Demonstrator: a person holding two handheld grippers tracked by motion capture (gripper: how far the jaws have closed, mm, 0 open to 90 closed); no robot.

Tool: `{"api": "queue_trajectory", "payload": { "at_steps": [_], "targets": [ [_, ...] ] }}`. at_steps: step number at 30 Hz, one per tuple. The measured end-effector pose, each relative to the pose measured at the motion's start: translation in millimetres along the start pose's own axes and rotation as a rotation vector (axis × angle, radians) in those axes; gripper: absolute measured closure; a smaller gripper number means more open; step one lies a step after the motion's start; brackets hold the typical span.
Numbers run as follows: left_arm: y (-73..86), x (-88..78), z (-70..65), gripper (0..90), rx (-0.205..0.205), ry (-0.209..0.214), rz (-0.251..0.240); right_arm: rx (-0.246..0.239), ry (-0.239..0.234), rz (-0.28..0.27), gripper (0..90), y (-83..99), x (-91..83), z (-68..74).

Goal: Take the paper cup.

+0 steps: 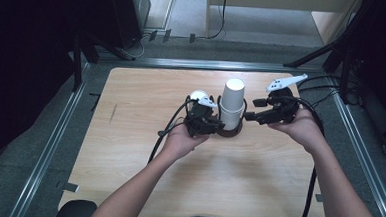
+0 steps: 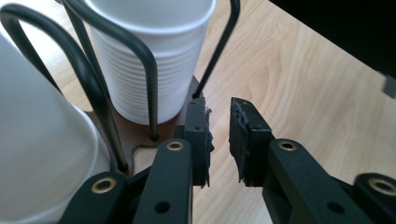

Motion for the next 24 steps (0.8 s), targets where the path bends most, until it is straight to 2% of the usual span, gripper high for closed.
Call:
{"api": "queue_trajectory", "payload": {
  "at_steps": [4,7,11,16,20,22,24],
  "targets": [
    [-5.9,6.3,3.4,79.8,-0.012,-0.010,-0.003,0.024,0.006,0.003,30.4,-6.5,2.4,-8.0],
    [-8.2,10.0,3.8,81.4,-0.006,-0.015,-0.002,0.037,0.003,-0.003,30.4,-12.9,4.1,-11.7],
    [-12.0,14.4,6.9,83.5,-0.037,-0.014,-0.009,0.016,0.011,-0.006,28.9,-21.3,8.4,-14.9],
    [-17.5,18.2,8.3,85.0,-0.030,-0.026,-0.001,0.009,0.014,-0.005,27.8,-28.3,13.5,-17.3],
    [-23.1,19.3,8.1,84.9,-0.031,-0.026,-0.017,0.003,0.020,-0.003,25.5,-34.3,17.6,-17.9],
    [-23.1,21.8,11.1,84.8,-0.051,-0.027,-0.020,0.001,0.029,-0.006,24.7,-39.1,20.0,-19.5],
    [-22.6,22.6,12.1,84.7,-0.051,-0.028,-0.018,0.004,0.030,-0.002,24.7,-40.4,20.8,-19.6]
  ]
}}
Point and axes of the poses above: each handheld gripper's, and its own axes: x roughly forward along the jaws, y roughly out of its underside, z roughly to its left, the point moved 9 cm from there along x, roughly forward along the jaws, and after that the axes turned 4 degrees about y, right-handed, at the moved point
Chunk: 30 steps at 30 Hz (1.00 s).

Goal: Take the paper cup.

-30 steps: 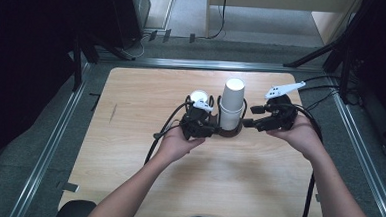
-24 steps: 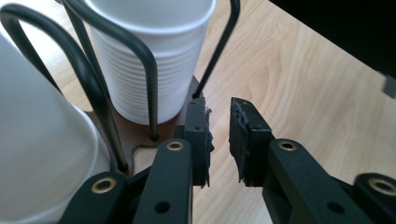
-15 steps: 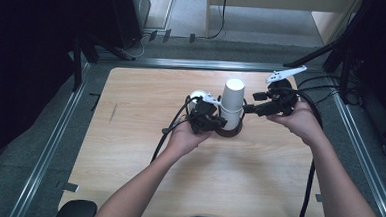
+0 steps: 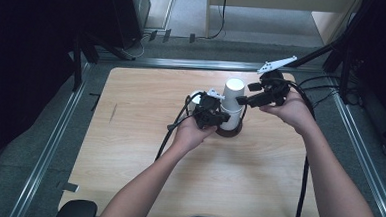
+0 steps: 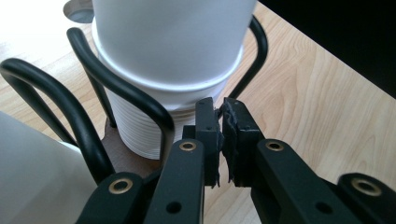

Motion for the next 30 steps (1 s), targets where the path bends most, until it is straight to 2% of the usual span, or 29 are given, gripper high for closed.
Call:
{"api": "queue_trajectory", "payload": {
  "at_steps": [5,19,22,23,30],
  "targets": [
    [-1.1,1.8,-0.1,84.5,-0.004,0.002,-0.011,-0.026,0.004,0.023,22.6,-8.4,8.1,4.1],
    [-1.7,2.5,-1.2,83.7,0.001,-0.004,-0.018,-0.045,0.011,0.060,21.9,-24.3,25.9,7.0],
    [-1.7,2.5,-1.1,83.6,-0.001,-0.001,-0.018,-0.058,0.018,0.064,25.1,-25.9,27.5,8.3],
    [-1.6,2.5,-1.2,83.5,-0.001,-0.001,-0.018,-0.063,0.032,0.072,29.0,-25.5,28.6,7.7],
    [-1.5,2.3,-1.1,83.3,-0.001,0.003,-0.017,-0.062,0.042,0.083,31.5,-24.8,27.7,6.5]
  ]
}}
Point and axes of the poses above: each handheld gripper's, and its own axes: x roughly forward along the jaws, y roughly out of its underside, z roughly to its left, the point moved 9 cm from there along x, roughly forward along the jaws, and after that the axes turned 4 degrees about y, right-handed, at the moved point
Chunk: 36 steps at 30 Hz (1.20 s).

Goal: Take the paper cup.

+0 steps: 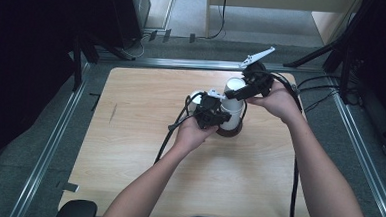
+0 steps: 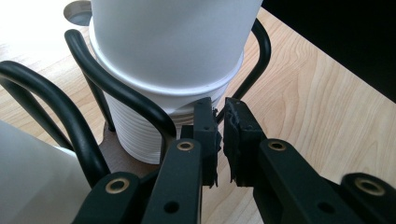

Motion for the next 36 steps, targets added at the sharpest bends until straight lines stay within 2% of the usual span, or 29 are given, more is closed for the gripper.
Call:
{"api": "queue_trajectory", "payload": {
  "at_steps": [8,15,32,36],
  "targets": [
    [0.0,0.5,-0.2,82.1,-0.006,0.003,-0.007,0.017,-0.004,-0.013,32.0,-4.1,-6.4,-1.0],
    [0.2,0.5,0.2,81.6,-0.004,0.003,-0.007,0.028,-0.009,-0.034,32.4,-15.4,-21.5,-0.9],
    [1.5,-0.8,0.8,79.3,-0.008,0.019,-0.001,-0.009,0.009,-0.062,32.5,-37.9,-61.6,4.6],
    [3.5,-1.6,-1.2,78.2,-0.001,0.024,0.012,-0.012,-0.003,-0.068,32.6,-39.1,-73.4,6.6]
  ]
}}
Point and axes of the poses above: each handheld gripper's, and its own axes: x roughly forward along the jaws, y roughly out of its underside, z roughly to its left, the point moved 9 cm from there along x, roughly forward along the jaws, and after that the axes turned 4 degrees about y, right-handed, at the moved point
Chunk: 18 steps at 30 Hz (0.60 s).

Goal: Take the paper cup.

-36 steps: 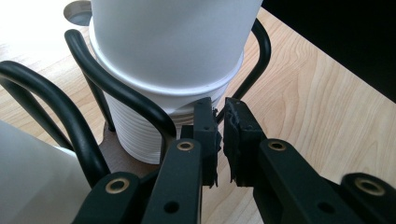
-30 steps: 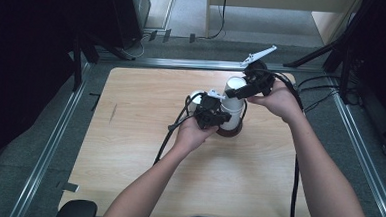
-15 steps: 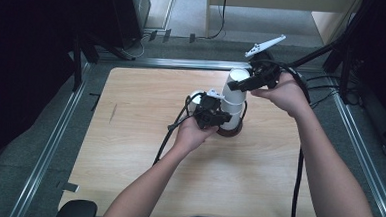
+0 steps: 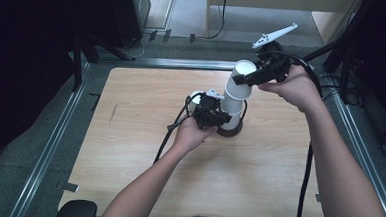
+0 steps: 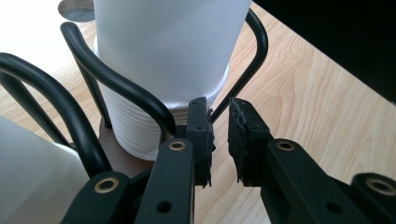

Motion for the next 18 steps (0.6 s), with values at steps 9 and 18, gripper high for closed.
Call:
{"api": "queue_trajectory", "payload": {
  "at_steps": [9,18],
  "targets": [
    [3.9,-8.9,-7.2,75.5,0.033,0.032,0.017,-0.047,-0.024,0.011,32.5,10.6,-19.1,14.9],
    [15.6,-24.0,-7.6,68.0,0.080,0.066,0.046,-0.052,-0.057,0.010,32.4,33.5,-23.0,23.6]
  ]
}}
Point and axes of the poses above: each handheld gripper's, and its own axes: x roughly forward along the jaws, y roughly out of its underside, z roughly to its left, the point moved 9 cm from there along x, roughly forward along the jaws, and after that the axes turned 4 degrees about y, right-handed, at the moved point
